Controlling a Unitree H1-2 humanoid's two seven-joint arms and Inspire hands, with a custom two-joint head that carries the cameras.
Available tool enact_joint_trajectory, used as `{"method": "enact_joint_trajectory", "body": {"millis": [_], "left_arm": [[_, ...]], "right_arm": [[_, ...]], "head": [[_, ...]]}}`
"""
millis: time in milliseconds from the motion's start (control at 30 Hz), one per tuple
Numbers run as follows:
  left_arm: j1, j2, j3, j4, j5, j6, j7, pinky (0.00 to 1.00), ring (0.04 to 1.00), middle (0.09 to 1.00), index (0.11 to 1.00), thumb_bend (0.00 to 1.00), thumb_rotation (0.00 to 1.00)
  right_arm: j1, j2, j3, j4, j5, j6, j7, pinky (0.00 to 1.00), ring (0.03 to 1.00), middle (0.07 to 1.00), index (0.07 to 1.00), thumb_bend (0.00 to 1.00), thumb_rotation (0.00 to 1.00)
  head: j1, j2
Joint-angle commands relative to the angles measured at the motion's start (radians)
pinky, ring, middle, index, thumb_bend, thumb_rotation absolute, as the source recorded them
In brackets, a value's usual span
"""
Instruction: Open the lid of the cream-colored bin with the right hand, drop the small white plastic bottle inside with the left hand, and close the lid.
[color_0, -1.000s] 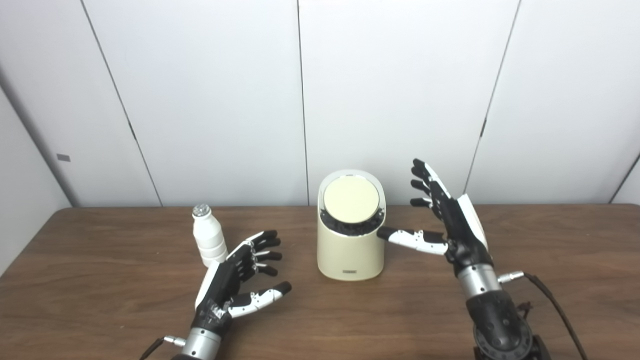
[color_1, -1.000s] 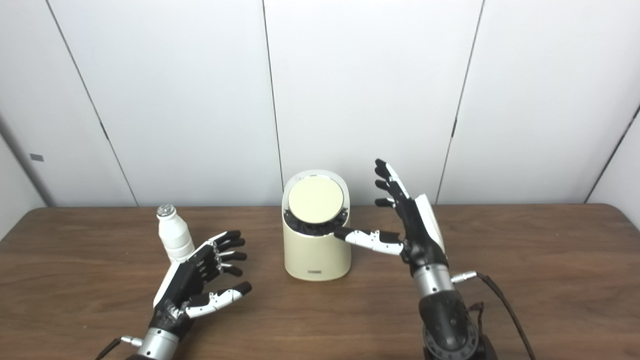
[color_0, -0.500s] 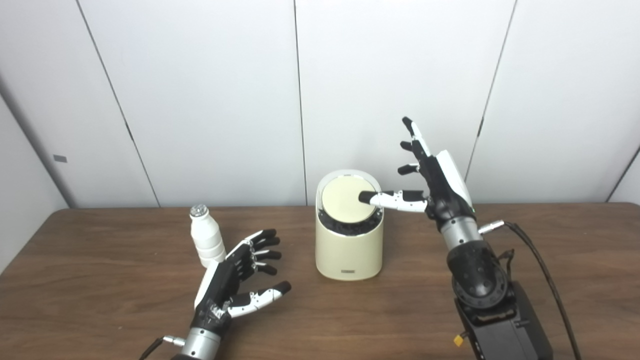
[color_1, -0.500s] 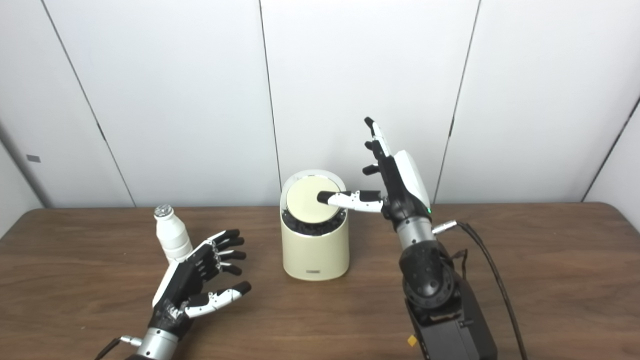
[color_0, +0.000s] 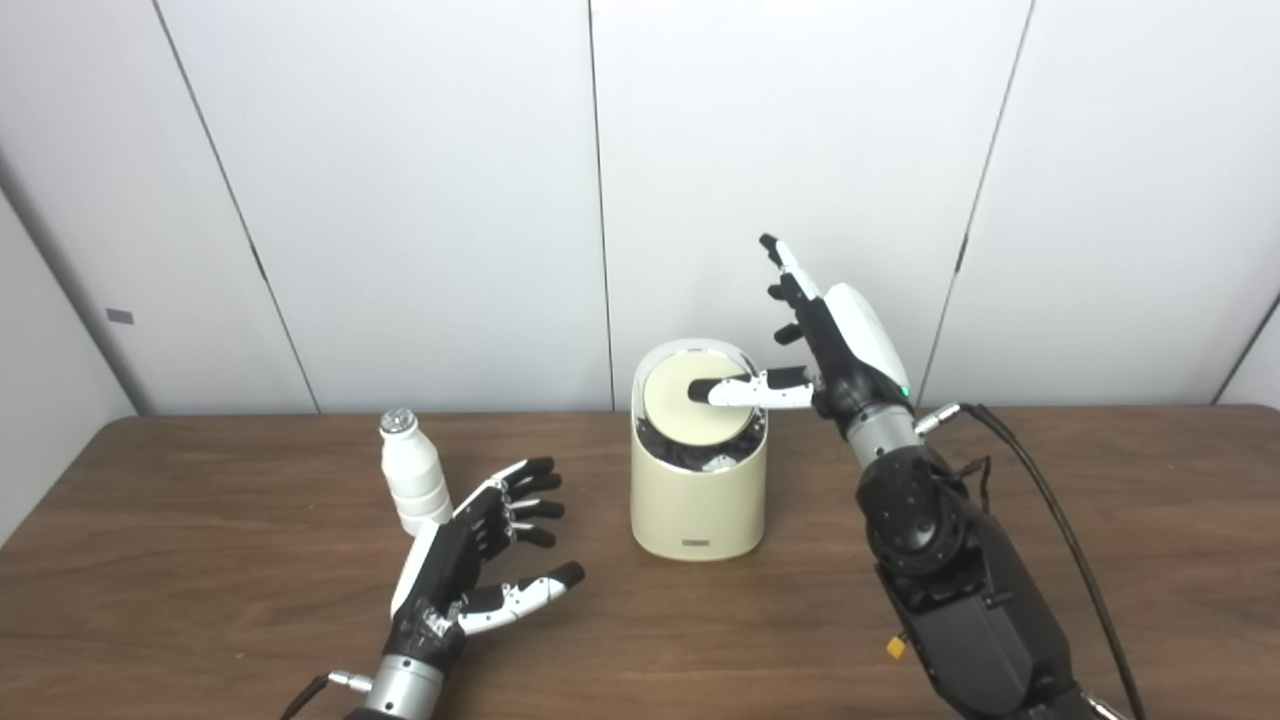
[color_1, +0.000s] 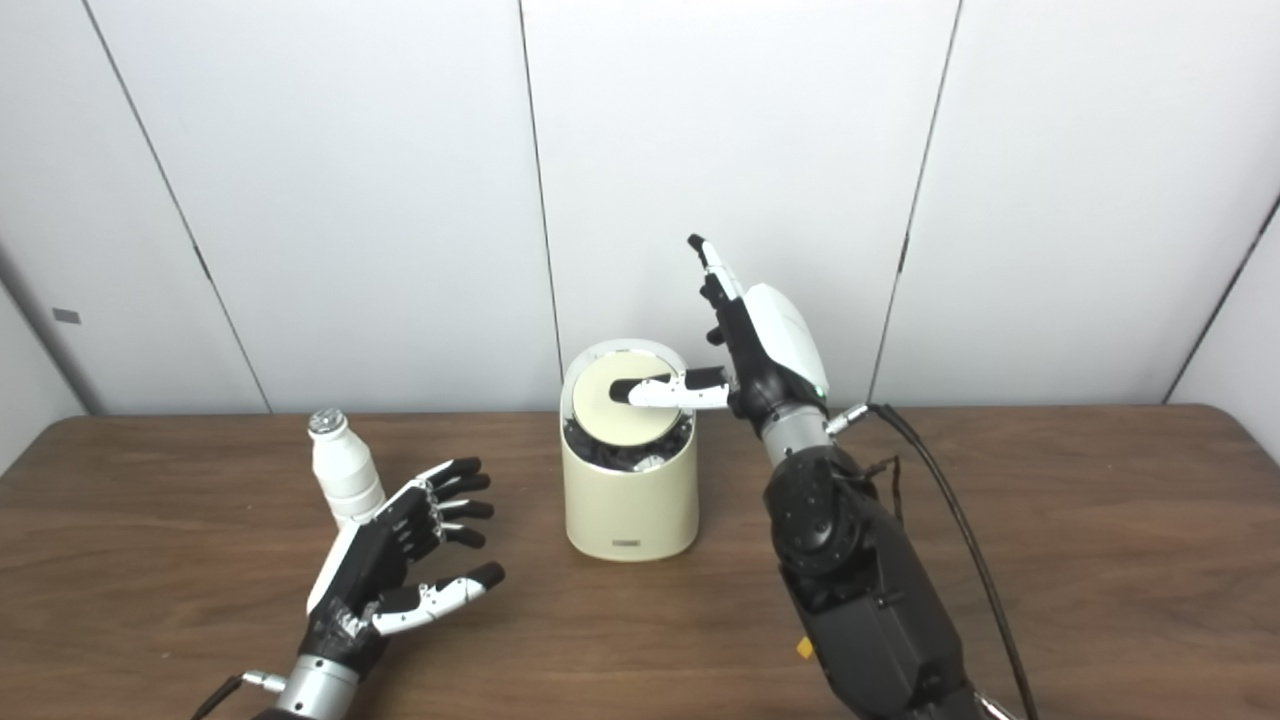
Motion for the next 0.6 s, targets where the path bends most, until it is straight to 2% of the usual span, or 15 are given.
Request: {"method": "enact_joint_trajectory", "body": {"millis": [0,200,333,567], "left_arm": [[-0.031,-0.003,-0.001,-0.019,0.007,-0.028,0.005,0.62,0.725,0.808,0.836,0.65,0.0],[-0.03,-0.006,-0.003,-0.026,-0.002,-0.024,0.001,0.61,0.73,0.812,0.84,0.64,0.0],[-0.029,-0.007,-0.003,-0.031,0.002,-0.019,0.004,0.61,0.726,0.809,0.841,0.64,0.0],[-0.029,-0.01,-0.002,-0.035,-0.007,-0.014,0.001,0.6,0.728,0.811,0.84,0.64,0.0]], "right_arm": [[-0.061,-0.009,0.006,-0.013,-0.025,-0.008,-0.014,0.68,0.897,0.978,0.966,0.92,0.41],[-0.06,-0.009,0.017,0.012,-0.038,-0.021,-0.012,0.68,0.899,0.994,0.962,0.94,0.37],[-0.059,-0.013,0.025,0.02,-0.04,-0.026,-0.003,0.68,0.906,1.0,0.969,0.98,0.41],[-0.059,-0.015,0.035,0.028,-0.05,-0.011,0.007,0.68,0.906,0.999,0.967,0.97,0.43]], "head": [[-0.001,0.001],[0.001,0.004],[0.001,0.007],[0.001,0.01]]}}
